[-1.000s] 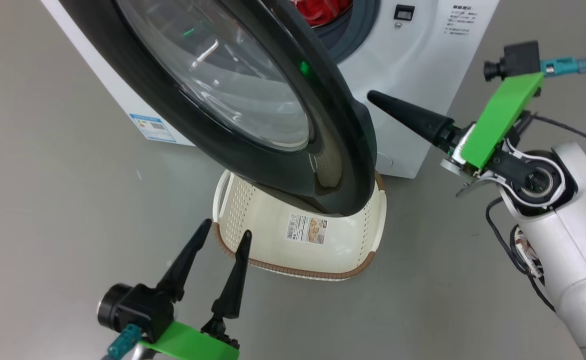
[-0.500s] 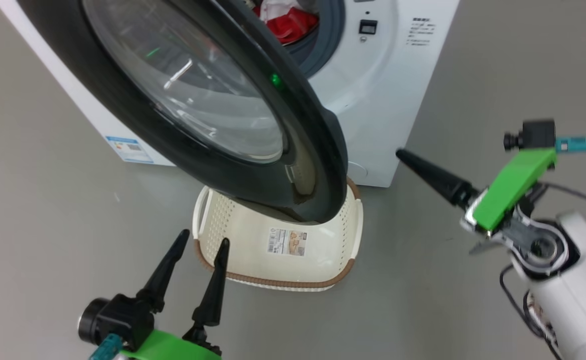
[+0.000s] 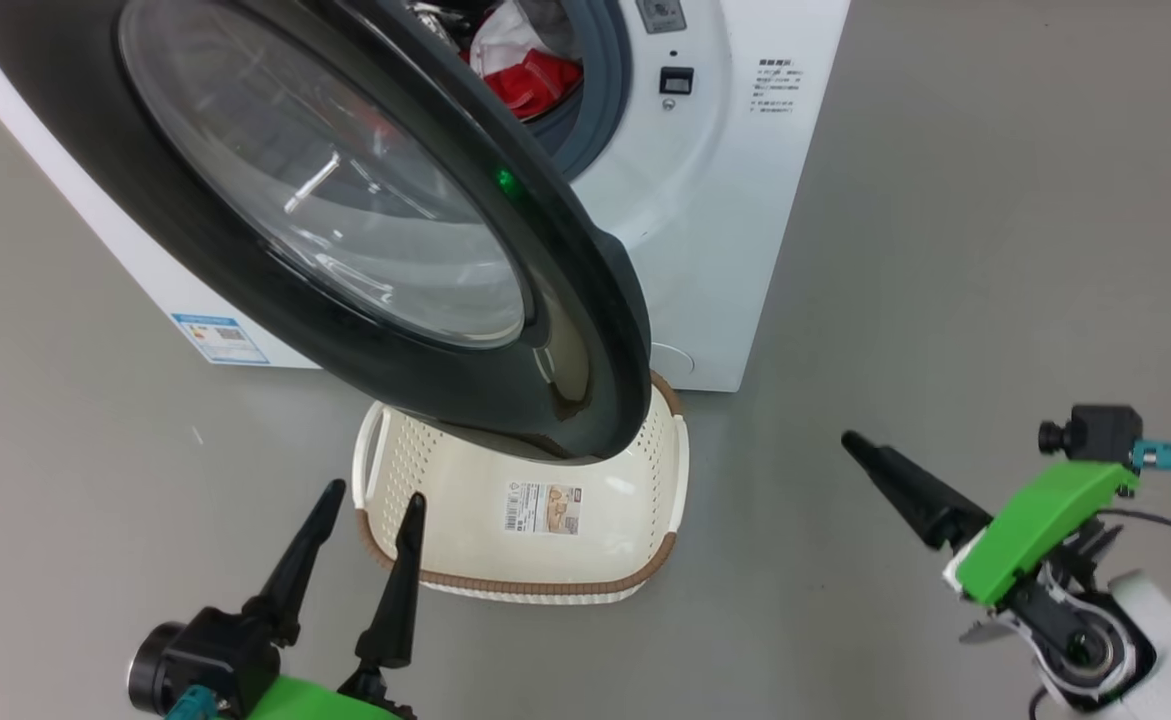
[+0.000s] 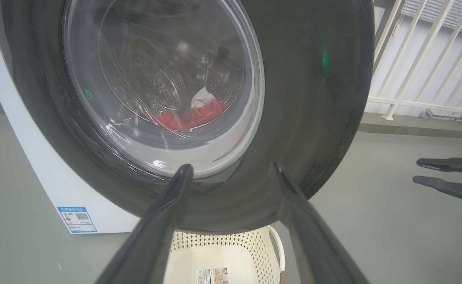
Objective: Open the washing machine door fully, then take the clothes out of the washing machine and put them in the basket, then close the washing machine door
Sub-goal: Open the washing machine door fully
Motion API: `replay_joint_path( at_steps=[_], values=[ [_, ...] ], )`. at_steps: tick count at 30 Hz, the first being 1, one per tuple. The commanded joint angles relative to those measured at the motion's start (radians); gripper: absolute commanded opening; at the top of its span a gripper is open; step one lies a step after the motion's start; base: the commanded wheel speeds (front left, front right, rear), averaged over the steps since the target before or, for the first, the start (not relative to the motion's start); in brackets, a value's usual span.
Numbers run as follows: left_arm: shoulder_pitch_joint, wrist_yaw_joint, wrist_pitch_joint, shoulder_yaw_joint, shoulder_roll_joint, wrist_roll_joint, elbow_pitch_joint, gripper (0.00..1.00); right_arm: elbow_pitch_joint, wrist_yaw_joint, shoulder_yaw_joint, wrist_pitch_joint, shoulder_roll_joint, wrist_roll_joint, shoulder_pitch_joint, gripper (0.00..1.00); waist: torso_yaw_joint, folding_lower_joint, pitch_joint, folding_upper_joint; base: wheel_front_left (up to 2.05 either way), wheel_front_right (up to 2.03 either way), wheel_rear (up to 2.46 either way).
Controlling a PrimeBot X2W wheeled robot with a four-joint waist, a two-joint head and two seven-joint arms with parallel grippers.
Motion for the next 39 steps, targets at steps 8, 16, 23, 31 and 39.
replay_joint_path(
  at_steps=[8,16,23,31,39],
  values=[
    [0.006,-0.005,-0.012,0.044,0.018,0.004,-0.003,1.0,0.008,0.005,0.119,-0.173,-0.089,-0.164,0.061,1.0,-0.008,0.0,-0.01,0.0,0.0,0.0,0.0],
    [0.016,-0.005,-0.012,0.048,0.016,0.007,0.008,1.0,0.022,0.005,0.2,-0.428,-0.128,-0.286,0.079,1.0,-0.011,0.0,-0.015,0.0,0.0,0.0,0.0],
    [0.013,-0.005,-0.012,0.053,0.016,0.007,0.011,1.0,0.039,0.005,0.17,-0.475,-0.118,-0.41,0.072,1.0,-0.014,0.0,-0.008,0.0,0.0,0.0,0.0],
    [0.007,-0.005,-0.012,0.064,0.014,0.009,0.012,1.0,-0.076,0.005,-0.106,-0.476,0.003,-0.684,0.166,1.0,-0.012,0.0,-0.002,0.0,0.0,0.0,0.0],
    [-0.002,-0.005,-0.012,0.07,0.013,0.012,0.0,1.0,-0.227,0.005,-0.342,-0.476,0.142,-0.904,0.29,1.0,-0.005,0.0,0.0,0.0,0.0,0.0,0.0]
  ],
)
